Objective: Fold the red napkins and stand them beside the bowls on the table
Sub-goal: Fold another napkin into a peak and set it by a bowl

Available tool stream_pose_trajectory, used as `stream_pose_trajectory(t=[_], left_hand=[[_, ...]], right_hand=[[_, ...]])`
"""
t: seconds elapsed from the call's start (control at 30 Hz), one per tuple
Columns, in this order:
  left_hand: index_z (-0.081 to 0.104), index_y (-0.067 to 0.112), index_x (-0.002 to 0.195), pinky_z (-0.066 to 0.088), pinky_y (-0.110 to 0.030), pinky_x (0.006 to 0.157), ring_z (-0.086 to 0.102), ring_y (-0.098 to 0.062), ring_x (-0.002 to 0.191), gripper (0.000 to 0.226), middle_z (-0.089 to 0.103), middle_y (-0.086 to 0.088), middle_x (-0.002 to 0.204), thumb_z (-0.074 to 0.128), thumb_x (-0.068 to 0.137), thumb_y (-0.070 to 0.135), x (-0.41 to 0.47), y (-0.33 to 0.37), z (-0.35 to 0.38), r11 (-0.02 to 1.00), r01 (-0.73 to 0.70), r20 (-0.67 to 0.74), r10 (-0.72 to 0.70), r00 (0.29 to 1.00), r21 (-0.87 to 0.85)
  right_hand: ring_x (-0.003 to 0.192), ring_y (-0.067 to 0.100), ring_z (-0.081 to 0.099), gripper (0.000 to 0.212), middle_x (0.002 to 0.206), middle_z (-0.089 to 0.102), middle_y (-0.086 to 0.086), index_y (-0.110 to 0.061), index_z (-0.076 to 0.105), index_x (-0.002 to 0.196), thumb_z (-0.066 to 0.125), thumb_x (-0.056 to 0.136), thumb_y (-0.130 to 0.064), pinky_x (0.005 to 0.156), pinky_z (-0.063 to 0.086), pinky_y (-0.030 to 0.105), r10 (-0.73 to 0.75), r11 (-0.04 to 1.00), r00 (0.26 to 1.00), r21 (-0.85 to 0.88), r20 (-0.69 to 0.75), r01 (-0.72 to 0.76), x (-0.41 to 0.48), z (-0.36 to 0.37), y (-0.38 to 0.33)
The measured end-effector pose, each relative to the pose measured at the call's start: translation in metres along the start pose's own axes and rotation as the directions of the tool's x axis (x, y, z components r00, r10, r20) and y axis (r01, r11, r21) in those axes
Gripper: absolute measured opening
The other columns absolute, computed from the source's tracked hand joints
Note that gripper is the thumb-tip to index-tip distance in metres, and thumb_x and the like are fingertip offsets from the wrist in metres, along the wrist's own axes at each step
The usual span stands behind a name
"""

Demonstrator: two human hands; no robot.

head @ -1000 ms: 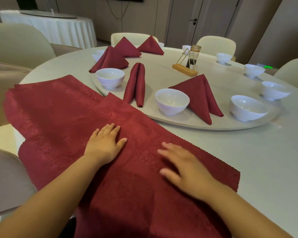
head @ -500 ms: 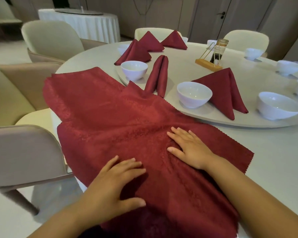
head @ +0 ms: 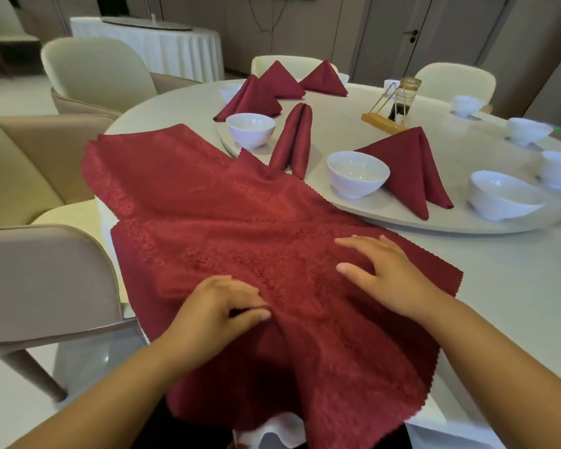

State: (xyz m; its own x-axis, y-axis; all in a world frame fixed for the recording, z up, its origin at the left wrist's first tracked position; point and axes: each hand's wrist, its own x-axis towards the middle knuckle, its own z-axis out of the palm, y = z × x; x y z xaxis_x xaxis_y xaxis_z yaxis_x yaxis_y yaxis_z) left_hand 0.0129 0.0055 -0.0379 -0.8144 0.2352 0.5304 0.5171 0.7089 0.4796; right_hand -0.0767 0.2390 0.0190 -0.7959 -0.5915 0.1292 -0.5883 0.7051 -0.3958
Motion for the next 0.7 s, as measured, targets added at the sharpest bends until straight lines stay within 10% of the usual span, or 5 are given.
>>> stream_pose_trajectory(t=[0.1, 0.27, 0.43, 0.6, 0.7], left_hand=[[0.075, 0.007, 0.077, 0.036, -0.003, 0.078, 0.058, -0.007, 0.085, 0.039, 0.067, 0.015, 0.080, 0.056, 0.074, 0.041, 0.037, -0.002, -0.012, 0.999, 0.047, -0.067, -0.047, 0.997, 0.000], [0.072, 0.008, 0.100, 0.032, -0.018, 0.093, 0.053, -0.017, 0.114, 0.023, 0.060, -0.006, 0.122, 0.066, 0.084, 0.024, 0.073, -0.035, -0.001, 0.945, 0.292, 0.032, -0.299, 0.954, 0.144], [0.064, 0.011, 0.107, 0.030, -0.027, 0.101, 0.045, -0.019, 0.120, 0.029, 0.050, -0.002, 0.126, 0.070, 0.080, 0.020, 0.073, -0.050, 0.008, 0.925, 0.345, 0.063, -0.358, 0.932, 0.160], [0.064, 0.022, 0.081, 0.037, -0.027, 0.087, 0.051, -0.012, 0.089, 0.009, 0.050, 0.012, 0.087, 0.067, 0.075, 0.028, 0.064, -0.031, -0.004, 0.975, 0.220, -0.092, -0.216, 0.972, 0.033], [0.055, 0.031, 0.099, 0.038, -0.009, 0.081, 0.054, 0.000, 0.086, 0.029, 0.057, 0.022, 0.081, 0.053, 0.075, 0.047, 0.045, 0.002, -0.015, 0.987, 0.093, 0.118, -0.078, 0.990, -0.131]], right_hand=[[0.112, -0.024, 0.028, 0.034, 0.121, 0.046, -0.027, -0.049, 0.041, 0.112, 0.045, 0.079, -0.057, 0.109, 0.003, 0.010, -0.065, 0.988, 0.991, 0.131, -0.115, 0.080, -0.014, -0.006, -0.012], [0.121, -0.009, 0.037, 0.045, 0.126, 0.049, -0.022, -0.036, 0.050, 0.115, 0.039, 0.083, -0.066, 0.107, 0.019, 0.016, -0.309, 0.938, 0.914, 0.072, -0.262, 0.338, -0.029, 0.003, -0.026], [0.127, 0.008, 0.037, 0.060, 0.131, 0.053, -0.007, -0.033, 0.044, 0.122, 0.048, 0.072, -0.065, 0.111, 0.020, 0.032, -0.502, 0.853, 0.864, -0.150, 0.023, 0.500, -0.039, 0.035, -0.023], [0.111, 0.005, 0.049, 0.051, 0.115, 0.065, -0.007, -0.034, 0.058, 0.108, 0.048, 0.067, -0.062, 0.096, 0.033, 0.036, -0.410, 0.905, 0.911, -0.105, 0.050, 0.413, -0.035, 0.044, -0.011], [0.104, 0.003, 0.055, 0.044, 0.110, 0.067, -0.009, -0.032, 0.069, 0.095, 0.047, 0.068, -0.059, 0.091, 0.040, 0.031, -0.404, 0.908, 0.914, -0.108, 0.037, 0.405, -0.033, 0.043, -0.012]])
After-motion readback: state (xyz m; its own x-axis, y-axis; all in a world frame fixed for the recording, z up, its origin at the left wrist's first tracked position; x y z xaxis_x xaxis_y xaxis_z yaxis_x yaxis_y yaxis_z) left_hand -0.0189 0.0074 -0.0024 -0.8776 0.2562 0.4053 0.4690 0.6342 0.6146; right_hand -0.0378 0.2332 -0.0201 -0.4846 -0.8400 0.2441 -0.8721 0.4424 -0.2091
